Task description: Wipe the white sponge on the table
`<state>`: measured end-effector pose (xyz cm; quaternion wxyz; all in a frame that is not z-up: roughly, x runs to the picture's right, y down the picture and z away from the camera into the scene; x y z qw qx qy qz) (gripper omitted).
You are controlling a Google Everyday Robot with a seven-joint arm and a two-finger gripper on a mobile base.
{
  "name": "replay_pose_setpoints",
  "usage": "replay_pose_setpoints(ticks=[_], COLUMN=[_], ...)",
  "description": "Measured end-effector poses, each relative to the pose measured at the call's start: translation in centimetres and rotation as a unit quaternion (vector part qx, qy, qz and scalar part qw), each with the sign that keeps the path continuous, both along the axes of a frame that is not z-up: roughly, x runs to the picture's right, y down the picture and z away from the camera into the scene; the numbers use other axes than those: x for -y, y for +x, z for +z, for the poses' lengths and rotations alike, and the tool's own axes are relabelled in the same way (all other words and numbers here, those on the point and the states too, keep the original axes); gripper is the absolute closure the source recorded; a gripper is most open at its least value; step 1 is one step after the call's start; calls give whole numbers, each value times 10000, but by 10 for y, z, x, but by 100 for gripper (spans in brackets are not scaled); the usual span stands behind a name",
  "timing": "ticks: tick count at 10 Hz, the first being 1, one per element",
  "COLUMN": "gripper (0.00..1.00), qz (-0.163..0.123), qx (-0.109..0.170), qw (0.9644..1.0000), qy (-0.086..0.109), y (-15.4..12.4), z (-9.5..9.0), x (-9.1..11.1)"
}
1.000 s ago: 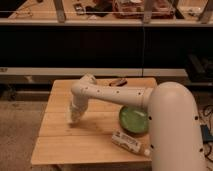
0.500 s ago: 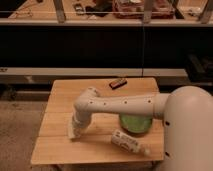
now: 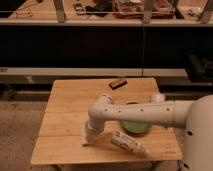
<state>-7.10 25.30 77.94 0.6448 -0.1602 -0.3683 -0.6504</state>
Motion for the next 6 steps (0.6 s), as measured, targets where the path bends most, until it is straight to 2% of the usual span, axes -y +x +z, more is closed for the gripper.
replay_pose_setpoints(ticks=[3, 6], gripper=[100, 100], qz=[450, 754], qx=[-507, -802], qw=[9976, 9939], qy=[-101, -63], y=[42, 65], z=[18, 40], x=[7, 41])
